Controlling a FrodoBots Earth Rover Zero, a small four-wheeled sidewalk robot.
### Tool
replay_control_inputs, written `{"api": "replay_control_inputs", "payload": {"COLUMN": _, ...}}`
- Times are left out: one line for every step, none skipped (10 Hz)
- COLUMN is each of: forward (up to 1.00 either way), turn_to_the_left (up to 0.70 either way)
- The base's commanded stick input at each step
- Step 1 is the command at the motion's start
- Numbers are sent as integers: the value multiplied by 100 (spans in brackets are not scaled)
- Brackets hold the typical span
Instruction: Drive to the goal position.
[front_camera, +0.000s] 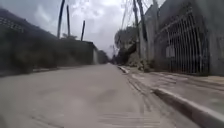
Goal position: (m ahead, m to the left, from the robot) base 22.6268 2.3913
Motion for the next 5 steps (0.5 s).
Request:
{"api": "replay_control_inputs", "payload": {"forward": 100, "turn_to_the_left": 0}}
{"api": "replay_control_inputs", "payload": {"forward": 100, "turn_to_the_left": 0}}
{"api": "replay_control_inputs", "payload": {"forward": 100, "turn_to_the_left": 0}}
{"api": "replay_control_inputs", "payload": {"forward": 100, "turn_to_the_left": 0}}
{"api": "replay_control_inputs", "payload": {"forward": 100, "turn_to_the_left": 0}}
